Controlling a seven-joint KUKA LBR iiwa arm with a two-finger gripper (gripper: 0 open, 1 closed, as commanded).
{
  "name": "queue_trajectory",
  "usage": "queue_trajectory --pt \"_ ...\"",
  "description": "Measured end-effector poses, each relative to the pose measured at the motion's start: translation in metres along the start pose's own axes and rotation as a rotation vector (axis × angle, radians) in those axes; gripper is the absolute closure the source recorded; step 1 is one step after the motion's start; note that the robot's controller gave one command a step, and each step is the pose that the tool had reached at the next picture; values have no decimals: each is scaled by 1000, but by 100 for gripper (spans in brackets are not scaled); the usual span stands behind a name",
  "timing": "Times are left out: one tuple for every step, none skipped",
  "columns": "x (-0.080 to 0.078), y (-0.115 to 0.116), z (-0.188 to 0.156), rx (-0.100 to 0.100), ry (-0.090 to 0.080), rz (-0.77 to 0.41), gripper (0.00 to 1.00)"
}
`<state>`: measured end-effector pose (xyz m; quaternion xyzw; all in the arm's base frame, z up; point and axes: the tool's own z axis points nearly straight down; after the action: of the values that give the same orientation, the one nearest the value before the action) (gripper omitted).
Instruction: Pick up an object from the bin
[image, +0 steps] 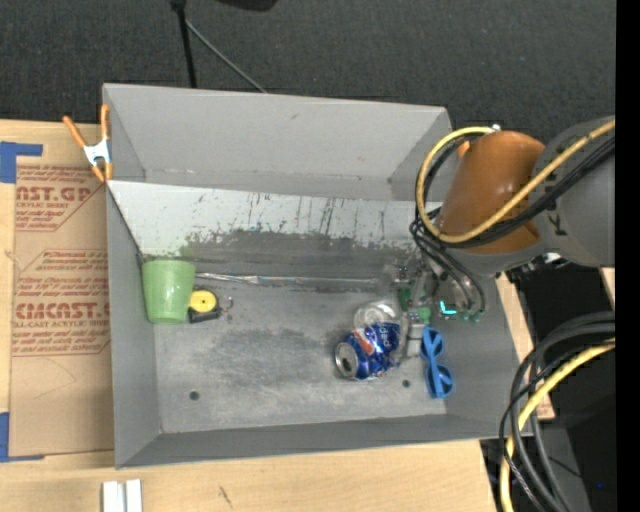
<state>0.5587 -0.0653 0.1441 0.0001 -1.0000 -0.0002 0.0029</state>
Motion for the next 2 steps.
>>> queue_trajectory --pt "16 3 75 -1 -8 249 0" --pt "12 1 69 1 -24 249 100"
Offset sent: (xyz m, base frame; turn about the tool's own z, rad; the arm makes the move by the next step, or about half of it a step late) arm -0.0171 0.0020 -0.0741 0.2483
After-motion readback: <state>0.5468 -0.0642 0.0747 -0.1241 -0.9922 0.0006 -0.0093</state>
